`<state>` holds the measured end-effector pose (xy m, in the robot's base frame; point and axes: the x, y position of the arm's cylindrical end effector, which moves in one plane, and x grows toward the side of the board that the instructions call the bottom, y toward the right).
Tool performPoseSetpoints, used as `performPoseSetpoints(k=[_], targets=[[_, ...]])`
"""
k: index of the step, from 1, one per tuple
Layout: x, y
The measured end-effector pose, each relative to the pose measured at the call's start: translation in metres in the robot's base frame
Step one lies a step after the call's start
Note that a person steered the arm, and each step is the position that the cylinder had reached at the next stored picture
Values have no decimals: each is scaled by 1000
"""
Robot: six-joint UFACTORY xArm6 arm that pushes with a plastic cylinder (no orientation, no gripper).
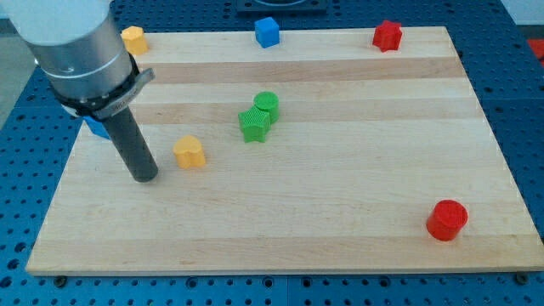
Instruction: Move yellow heart to green star
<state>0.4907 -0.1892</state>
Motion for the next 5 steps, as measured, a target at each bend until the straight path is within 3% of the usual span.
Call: performPoseSetpoints(k=[5], targets=[[-32,109]])
